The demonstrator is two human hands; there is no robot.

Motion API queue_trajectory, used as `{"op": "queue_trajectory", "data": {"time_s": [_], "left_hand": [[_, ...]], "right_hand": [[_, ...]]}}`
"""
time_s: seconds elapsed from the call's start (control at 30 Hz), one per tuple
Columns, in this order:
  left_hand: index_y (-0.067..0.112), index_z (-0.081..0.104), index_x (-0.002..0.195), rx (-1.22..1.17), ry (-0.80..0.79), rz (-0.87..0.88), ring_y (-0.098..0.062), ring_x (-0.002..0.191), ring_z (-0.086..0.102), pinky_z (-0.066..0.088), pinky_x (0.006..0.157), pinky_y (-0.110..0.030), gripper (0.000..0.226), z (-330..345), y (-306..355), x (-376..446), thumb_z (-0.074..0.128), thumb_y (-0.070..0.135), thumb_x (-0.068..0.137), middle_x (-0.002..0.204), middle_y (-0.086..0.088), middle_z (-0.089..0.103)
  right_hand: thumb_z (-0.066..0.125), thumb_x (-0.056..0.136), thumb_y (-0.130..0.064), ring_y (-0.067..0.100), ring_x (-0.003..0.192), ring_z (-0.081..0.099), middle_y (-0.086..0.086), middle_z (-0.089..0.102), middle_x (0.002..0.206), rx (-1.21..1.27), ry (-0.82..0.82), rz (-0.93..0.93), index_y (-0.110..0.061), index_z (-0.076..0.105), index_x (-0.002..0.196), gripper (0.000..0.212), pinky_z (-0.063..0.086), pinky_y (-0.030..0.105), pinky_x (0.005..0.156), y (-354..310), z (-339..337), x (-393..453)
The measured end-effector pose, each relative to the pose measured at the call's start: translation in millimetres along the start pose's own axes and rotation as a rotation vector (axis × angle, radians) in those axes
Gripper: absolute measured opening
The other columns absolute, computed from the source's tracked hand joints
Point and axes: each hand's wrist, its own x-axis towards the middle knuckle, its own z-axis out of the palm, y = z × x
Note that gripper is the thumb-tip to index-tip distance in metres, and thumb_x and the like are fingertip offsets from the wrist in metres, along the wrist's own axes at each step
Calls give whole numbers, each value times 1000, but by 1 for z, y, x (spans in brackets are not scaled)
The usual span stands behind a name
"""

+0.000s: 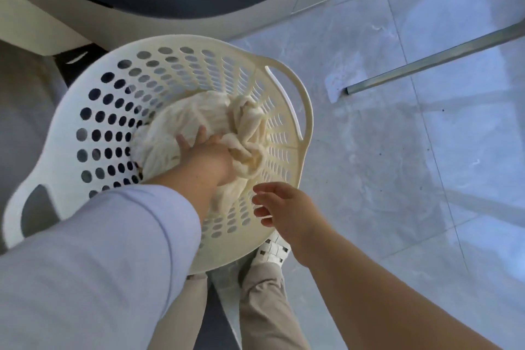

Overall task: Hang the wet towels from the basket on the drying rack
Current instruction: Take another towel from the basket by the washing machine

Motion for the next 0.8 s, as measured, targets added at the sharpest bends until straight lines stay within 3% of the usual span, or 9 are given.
{"op": "queue_trajectory", "data": {"time_s": [0.07, 0.13, 0.2, 0.27, 0.33, 0.4, 0.53, 0.67, 0.8], "left_hand": [[21, 44, 134, -76, 63, 1, -25, 136, 28, 14, 112, -54, 43, -2, -3, -4, 35, 26, 91, 143, -3, 39], [16, 57, 113, -320, 149, -8, -24, 108, 52, 39, 94, -37, 29, -4, -11, -18, 46, 30, 91, 118, -4, 58], [15, 49, 106, -610, 170, -23, -22, 87, 54, 42, 74, -31, 29, -6, -24, -44, 58, 34, 86, 103, -2, 57], [17, 43, 116, -692, 151, -71, -18, 78, 54, 43, 66, -30, 39, -10, -38, -75, 61, 33, 85, 103, -2, 55], [14, 48, 124, -653, 142, -97, -19, 77, 54, 43, 66, -29, 39, -15, -50, -101, 55, 30, 89, 109, -7, 59], [9, 55, 120, -740, 161, -92, -24, 85, 54, 43, 71, -30, 33, -32, -62, -135, 49, 29, 93, 107, -11, 60], [18, 56, 123, -1048, 307, -25, -28, 109, 54, 43, 96, -39, 36, -80, -76, -201, 49, 35, 93, 120, -7, 59], [26, 61, 113, -1093, 438, 132, -25, 103, 58, 47, 95, -43, 26, -135, -78, -281, 52, 36, 91, 110, -3, 64], [37, 65, 92, -1048, 511, 334, -12, 94, 61, 47, 85, -31, 7, -179, -73, -358, 59, 36, 87, 95, 12, 68]], "right_hand": [[52, 91, -14, 11, 75, 62, -4, 66, 85, -11, 5, -1, -24, 64, 93, 16, 53, 34, 83, 1, -6, -2], [51, 92, -13, 10, 74, 61, -4, 65, 84, -13, 21, 5, -21, 64, 97, 16, 53, 33, 80, 0, -11, -9], [51, 92, -12, 10, 71, 60, -1, 65, 84, -17, 44, 10, -19, 63, 98, 15, 51, 32, 73, -4, -14, -19], [51, 91, -13, 12, 71, 60, 2, 65, 86, -32, 63, 21, -19, 63, 99, 16, 50, 33, 68, -11, -16, -30], [51, 90, -14, 13, 73, 60, 2, 65, 86, -55, 63, 20, -18, 63, 102, 17, 51, 33, 69, -20, -16, -46], [53, 88, -15, 16, 77, 63, 0, 65, 86, -97, 66, -11, -20, 64, 103, 18, 54, 35, 80, -33, -18, -70], [56, 85, -18, 22, 92, 65, -2, 65, 92, -140, 67, -80, -23, 64, 102, 19, 53, 41, 91, -59, -21, -118], [56, 87, -18, 16, 77, 60, -1, 63, 89, -126, 89, -147, -18, 63, 112, 26, 53, 35, 83, -87, -32, -179], [58, 86, -17, 15, 78, 60, -3, 62, 90, -116, 104, -234, -16, 58, 121, 35, 52, 33, 80, -116, -48, -238]]}}
